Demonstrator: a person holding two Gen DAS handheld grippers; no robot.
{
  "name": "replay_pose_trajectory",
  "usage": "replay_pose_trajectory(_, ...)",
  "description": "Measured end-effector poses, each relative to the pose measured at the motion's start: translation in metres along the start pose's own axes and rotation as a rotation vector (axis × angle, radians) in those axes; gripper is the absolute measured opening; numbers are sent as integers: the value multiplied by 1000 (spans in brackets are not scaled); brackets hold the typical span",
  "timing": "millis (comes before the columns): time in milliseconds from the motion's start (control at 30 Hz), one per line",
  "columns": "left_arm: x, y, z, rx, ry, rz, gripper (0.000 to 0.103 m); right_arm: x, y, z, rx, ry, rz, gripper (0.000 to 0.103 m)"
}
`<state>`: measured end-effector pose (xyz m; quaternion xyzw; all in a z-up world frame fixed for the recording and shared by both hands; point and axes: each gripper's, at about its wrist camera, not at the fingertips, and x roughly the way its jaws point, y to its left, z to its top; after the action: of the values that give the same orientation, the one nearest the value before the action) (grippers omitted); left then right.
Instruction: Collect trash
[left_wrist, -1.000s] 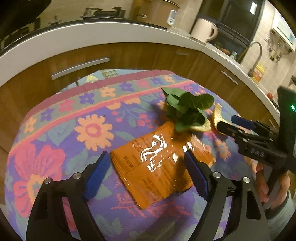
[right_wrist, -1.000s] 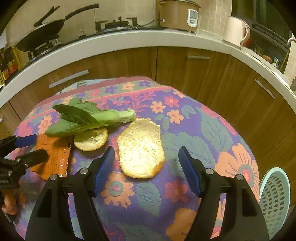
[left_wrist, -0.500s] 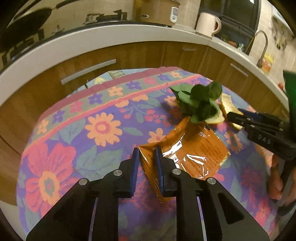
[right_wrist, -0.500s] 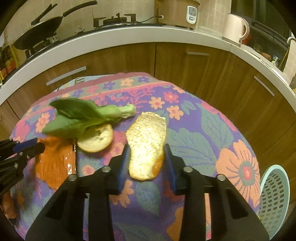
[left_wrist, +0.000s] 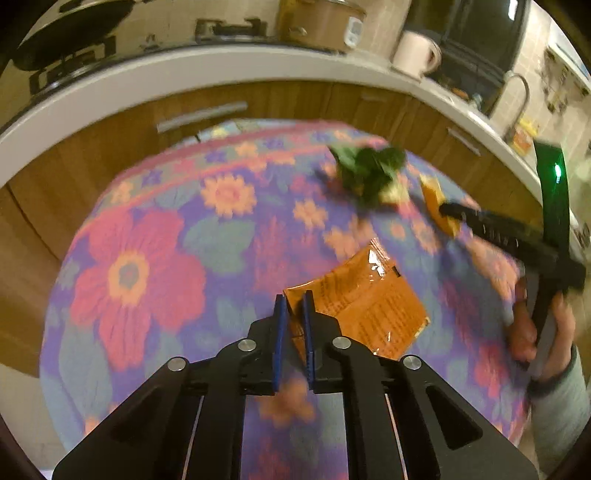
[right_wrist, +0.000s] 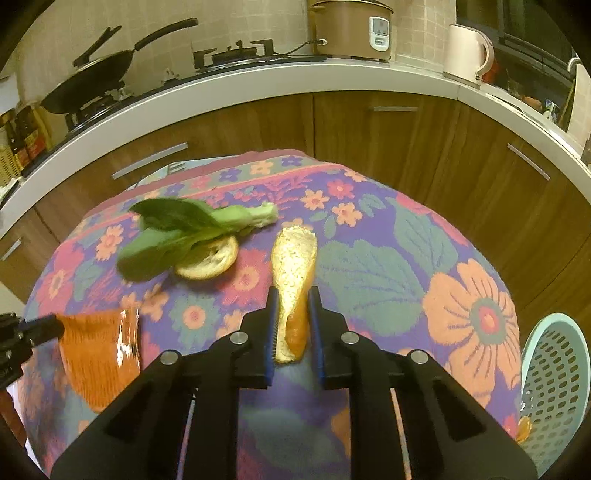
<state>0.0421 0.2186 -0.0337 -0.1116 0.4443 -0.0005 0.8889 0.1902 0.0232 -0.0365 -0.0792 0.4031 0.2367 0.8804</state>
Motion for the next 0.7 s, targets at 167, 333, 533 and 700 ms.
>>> replay_pose_trajectory(167,-15,-10,-14,88,38,-87,54,-17,6,-9,-28,1,27,13)
replay_pose_trajectory(333,-14,-16,-5,132,77,-83,62,-42,6,-17,-33,-26,40,13)
replay_pose_trajectory(533,9,-20,-13,49,87,-25,70,-62,5,-25,-45,-55,58,13)
replay_pose_trajectory(700,26,-38,-10,55,91,-10,72,-81,-1,-35,-35,-76,68,2)
